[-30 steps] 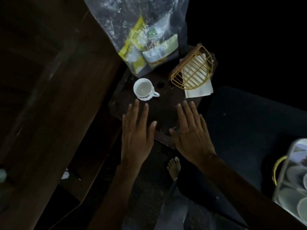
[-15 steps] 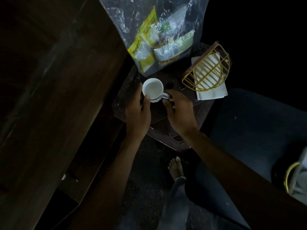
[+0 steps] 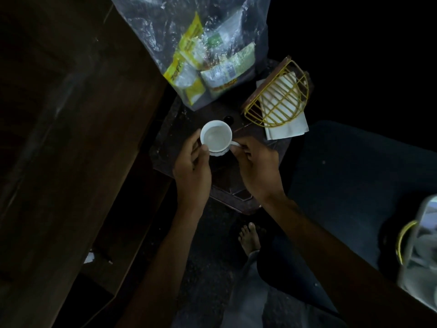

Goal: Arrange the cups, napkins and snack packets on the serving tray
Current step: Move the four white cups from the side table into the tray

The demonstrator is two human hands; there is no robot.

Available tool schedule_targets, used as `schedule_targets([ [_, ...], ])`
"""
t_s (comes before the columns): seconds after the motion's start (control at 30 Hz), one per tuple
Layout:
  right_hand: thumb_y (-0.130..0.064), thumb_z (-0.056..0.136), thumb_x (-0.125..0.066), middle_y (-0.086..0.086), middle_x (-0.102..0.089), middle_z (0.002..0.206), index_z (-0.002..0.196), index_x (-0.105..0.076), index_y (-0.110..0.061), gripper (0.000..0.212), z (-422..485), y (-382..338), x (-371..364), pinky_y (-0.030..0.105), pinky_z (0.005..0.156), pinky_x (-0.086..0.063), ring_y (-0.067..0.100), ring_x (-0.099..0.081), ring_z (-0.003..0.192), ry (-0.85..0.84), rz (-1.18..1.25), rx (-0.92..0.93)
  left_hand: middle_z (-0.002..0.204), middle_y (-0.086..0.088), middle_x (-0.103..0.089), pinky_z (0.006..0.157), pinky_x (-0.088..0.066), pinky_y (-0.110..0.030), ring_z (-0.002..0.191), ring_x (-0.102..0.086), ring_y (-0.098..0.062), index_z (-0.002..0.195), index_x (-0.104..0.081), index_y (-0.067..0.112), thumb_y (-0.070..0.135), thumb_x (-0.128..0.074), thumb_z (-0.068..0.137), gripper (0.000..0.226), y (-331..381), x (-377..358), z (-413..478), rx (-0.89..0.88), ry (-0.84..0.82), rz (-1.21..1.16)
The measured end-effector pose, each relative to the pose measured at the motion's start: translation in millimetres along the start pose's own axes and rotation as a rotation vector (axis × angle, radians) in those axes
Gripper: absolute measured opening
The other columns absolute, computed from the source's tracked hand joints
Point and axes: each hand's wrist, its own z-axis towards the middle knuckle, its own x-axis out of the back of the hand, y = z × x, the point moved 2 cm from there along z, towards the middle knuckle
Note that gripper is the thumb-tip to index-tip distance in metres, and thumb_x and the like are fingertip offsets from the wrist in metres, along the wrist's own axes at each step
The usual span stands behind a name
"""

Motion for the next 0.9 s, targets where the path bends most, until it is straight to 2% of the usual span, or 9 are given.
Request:
schedule_targets([
  [0.17, -0.017, 0.095, -0.062, 0.001, -0.075, 0.099, 0.109, -0.070, -0.008, 0.017, -28, 9, 32, 0.028, 0.078, -0.057, 0.008, -0.069, 0.089, 0.043, 0.002, -0.047, 0.136, 0.003, -0.064, 0.099, -0.054, -0.023, 0.124, -0.061, -0.005, 0.138, -0.058, 0.018, 0.012, -0.053, 0.102, 0.037, 8, -16, -40, -0.022, -0.003, -0.021],
  [0.3, -0.019, 0.096, -0.061, -0.001, -0.073, 0.093, 0.107, -0.069, -0.011, 0.015, -52, 19, 64, 0.026, 0.071, -0.056, 0.007, -0.068, 0.081, 0.056, 0.008, -0.082, 0.133, 0.001, -0.066, 0.101, -0.055, -0.033, 0.122, -0.063, -0.007, 0.135, -0.060, 0.015, 0.010, -0.054, 0.101, 0.035, 16, -36, -72, -0.024, -0.016, -0.048],
  [0.4, -0.017, 0.096, -0.061, -0.002, -0.073, 0.093, 0.106, -0.069, -0.012, 0.014, -68, 26, 91, 0.023, 0.073, -0.054, 0.008, -0.068, 0.082, 0.082, 0.000, -0.087, 0.131, 0.000, -0.067, 0.101, -0.054, -0.035, 0.122, -0.063, -0.008, 0.135, -0.060, 0.014, 0.009, -0.053, 0.101, 0.034, 22, -54, -97, -0.005, -0.028, -0.071],
  [0.5, -0.020, 0.097, -0.060, -0.005, -0.073, 0.098, 0.108, -0.069, -0.013, 0.016, -84, 34, 120, 0.018, 0.077, -0.054, 0.004, -0.068, 0.087, 0.095, 0.017, -0.103, 0.130, 0.002, -0.068, 0.098, -0.054, -0.025, 0.119, -0.064, -0.003, 0.134, -0.061, 0.017, 0.008, -0.054, 0.101, 0.034, 30, -74, -122, 0.002, -0.064, -0.088],
  [0.67, -0.027, 0.097, -0.058, -0.015, -0.072, 0.093, 0.105, -0.070, -0.019, 0.016, -116, 55, 176, 0.002, 0.071, -0.043, -0.005, -0.065, 0.087, 0.136, -0.001, -0.153, 0.126, 0.010, -0.069, 0.088, -0.049, -0.007, 0.115, -0.063, 0.007, 0.131, -0.063, 0.016, 0.010, -0.056, 0.101, 0.031, 41, -109, -167, -0.034, -0.159, -0.078],
  [0.73, -0.028, 0.097, -0.059, -0.020, -0.069, 0.086, 0.101, -0.069, -0.022, 0.013, -130, 64, 202, 0.002, 0.067, -0.042, -0.010, -0.064, 0.083, 0.159, -0.022, -0.177, 0.125, 0.016, -0.068, 0.087, -0.047, -0.005, 0.114, -0.063, 0.009, 0.129, -0.063, 0.016, 0.010, -0.055, 0.101, 0.030, 43, -125, -187, -0.040, -0.215, -0.088],
  [0.83, -0.027, 0.096, -0.060, -0.021, -0.069, 0.081, 0.098, -0.069, -0.024, 0.010, -155, 81, 245, 0.004, 0.064, -0.042, -0.009, -0.064, 0.080, 0.203, -0.070, -0.224, 0.122, 0.018, -0.069, 0.086, -0.047, -0.004, 0.112, -0.064, 0.008, 0.123, -0.065, 0.017, 0.009, -0.055, 0.101, 0.026, 46, -155, -219, -0.045, -0.288, -0.123],
  [0.9, -0.022, 0.095, -0.061, -0.028, -0.064, 0.075, 0.095, -0.070, -0.026, 0.010, -172, 94, 276, 0.002, 0.063, -0.039, -0.014, -0.061, 0.075, 0.253, -0.107, -0.251, 0.119, 0.017, -0.070, 0.085, -0.048, -0.005, 0.110, -0.066, 0.007, 0.119, -0.065, 0.017, 0.005, -0.055, 0.100, 0.025, 49, -178, -243, -0.048, -0.330, -0.136],
])
